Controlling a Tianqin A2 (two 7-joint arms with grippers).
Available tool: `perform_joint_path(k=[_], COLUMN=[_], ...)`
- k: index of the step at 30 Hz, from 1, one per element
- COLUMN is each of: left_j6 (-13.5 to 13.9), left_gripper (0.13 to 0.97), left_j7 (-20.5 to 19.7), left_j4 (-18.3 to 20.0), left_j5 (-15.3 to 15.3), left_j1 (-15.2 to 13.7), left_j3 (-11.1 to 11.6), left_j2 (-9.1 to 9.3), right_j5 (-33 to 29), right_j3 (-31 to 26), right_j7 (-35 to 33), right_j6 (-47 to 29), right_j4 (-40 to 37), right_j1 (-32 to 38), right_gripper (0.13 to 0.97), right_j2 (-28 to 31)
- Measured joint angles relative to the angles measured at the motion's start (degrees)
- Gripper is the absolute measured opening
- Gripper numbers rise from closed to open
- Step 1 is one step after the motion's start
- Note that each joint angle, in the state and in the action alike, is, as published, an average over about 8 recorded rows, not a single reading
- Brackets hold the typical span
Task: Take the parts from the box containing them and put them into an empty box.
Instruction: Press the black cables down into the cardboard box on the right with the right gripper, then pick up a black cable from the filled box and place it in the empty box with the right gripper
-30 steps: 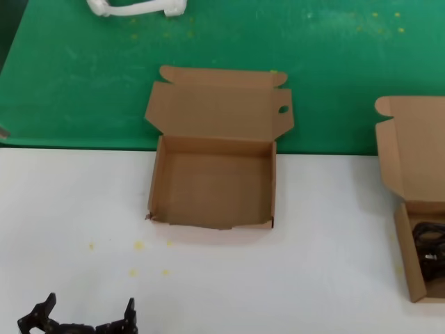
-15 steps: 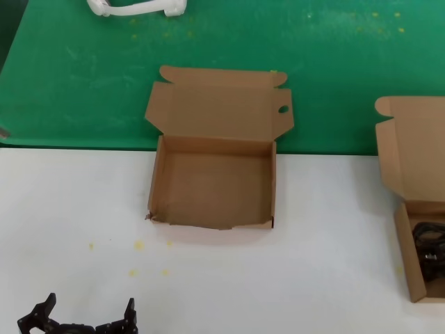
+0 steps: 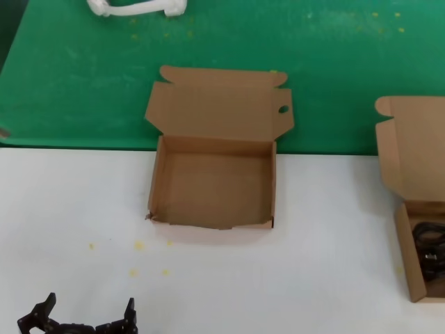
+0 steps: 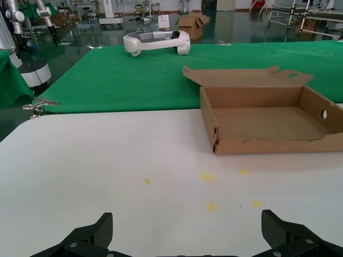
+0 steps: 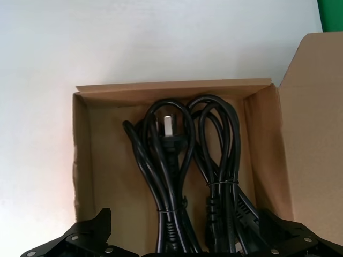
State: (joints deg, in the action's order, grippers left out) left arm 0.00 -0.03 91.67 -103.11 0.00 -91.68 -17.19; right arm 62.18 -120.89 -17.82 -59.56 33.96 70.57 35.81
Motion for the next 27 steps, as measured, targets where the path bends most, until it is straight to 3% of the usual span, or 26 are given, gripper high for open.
perform_joint_path(k=[14,21,27], left_j6=[0.0,0.0,0.0], left_gripper=[0.966,0.966,0.966], left_j7=[0.0,0.0,0.0], left_j4=[0.0,0.0,0.0], left_j5=[0.0,0.0,0.0], left_j1=[0.0,0.0,0.0], left_j3=[0.0,0.0,0.0], left_j2=[0.0,0.0,0.0], right_j5=[0.67,0.94,1.21], right_j3=[-2.98,-3.81,-3.98], right_j7=[-7.28,-5.98,-3.17], right_j6=[-0.82,-2.51,-4.22], right_j4=[-16.9,-13.68,-7.56], right_j1=[8.96,8.1,5.89], right_gripper=[0.937,0.883,0.78], right_j2=[-5.26,-3.48,-0.78])
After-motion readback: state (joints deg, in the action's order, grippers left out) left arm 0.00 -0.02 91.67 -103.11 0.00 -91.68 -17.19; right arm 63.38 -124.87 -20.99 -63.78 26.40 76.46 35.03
